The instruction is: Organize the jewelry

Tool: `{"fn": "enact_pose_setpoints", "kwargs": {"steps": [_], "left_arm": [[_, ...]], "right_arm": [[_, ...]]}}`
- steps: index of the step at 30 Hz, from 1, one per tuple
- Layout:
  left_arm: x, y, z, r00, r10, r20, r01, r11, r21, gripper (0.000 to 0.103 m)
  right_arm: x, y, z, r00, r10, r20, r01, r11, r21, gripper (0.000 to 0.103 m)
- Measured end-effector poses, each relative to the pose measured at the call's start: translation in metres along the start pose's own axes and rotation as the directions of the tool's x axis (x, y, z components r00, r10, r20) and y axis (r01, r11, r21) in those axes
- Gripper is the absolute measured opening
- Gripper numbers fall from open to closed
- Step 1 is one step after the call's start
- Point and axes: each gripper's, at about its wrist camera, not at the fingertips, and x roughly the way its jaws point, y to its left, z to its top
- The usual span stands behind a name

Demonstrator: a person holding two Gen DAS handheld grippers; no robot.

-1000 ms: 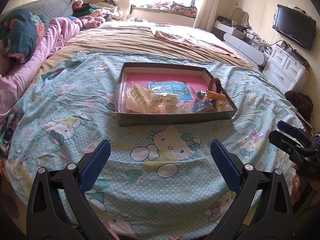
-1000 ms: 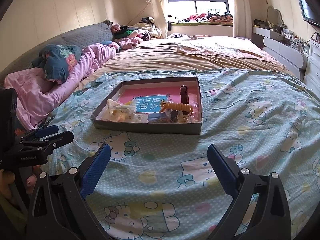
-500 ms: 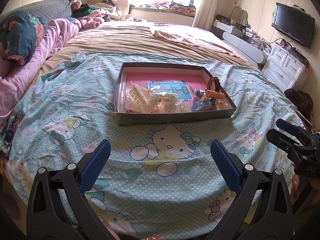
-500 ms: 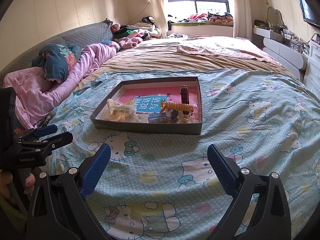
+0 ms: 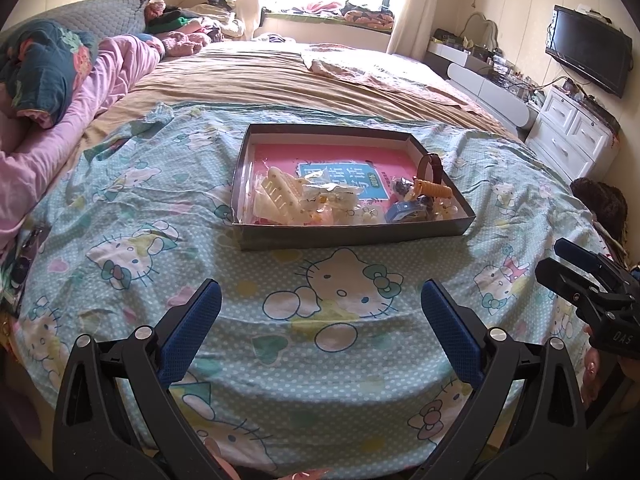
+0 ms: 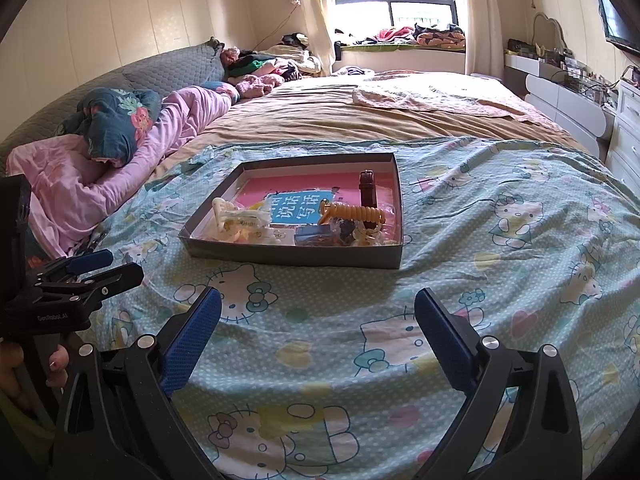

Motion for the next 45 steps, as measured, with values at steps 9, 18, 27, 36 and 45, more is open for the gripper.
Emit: {"fn": "enact_pose_setpoints", "kwargs": {"steps": [9, 18, 27, 36, 45], "left_arm": [[-0.001, 0.001, -0.001, 1.0, 0.005, -0.003, -0.005, 1.0, -0.001, 0.093], [0.0, 0.002, -0.002, 1.0, 0.007, -0.012, -0.007, 1.0, -0.002, 0.093], [0.004, 0.002, -0.002, 1.0, 0.014, -0.022, -0.014, 1.0, 0.002, 0.093], [0.011, 0.003, -0.003, 0.999, 0.006, -0.038, -0.006, 1.0, 0.0, 0.093], [0.035, 0.023, -0.003, 0.993, 0.046, -0.109, -0.055, 0.995, -0.079, 0.093]], "right_arm": [[0.0, 0.0, 0.0, 1.0, 0.0, 0.0, 0.0, 1.0, 0.0, 0.096], [0.0, 0.0, 0.0, 1.0, 0.0, 0.001, 0.0, 1.0, 0.0, 0.096], [0.001, -0.002, -0.001, 1.0, -0.001, -0.002, 0.001, 1.0, 0.001, 0.096], [0.006, -0.015, -0.004, 1.0, -0.012, -0.007, 0.012, 1.0, 0.029, 0.096], [0.014, -0.056, 0.003, 0.996, -0.084, -0.004, 0.084, 0.99, 0.11, 0.096]]}}
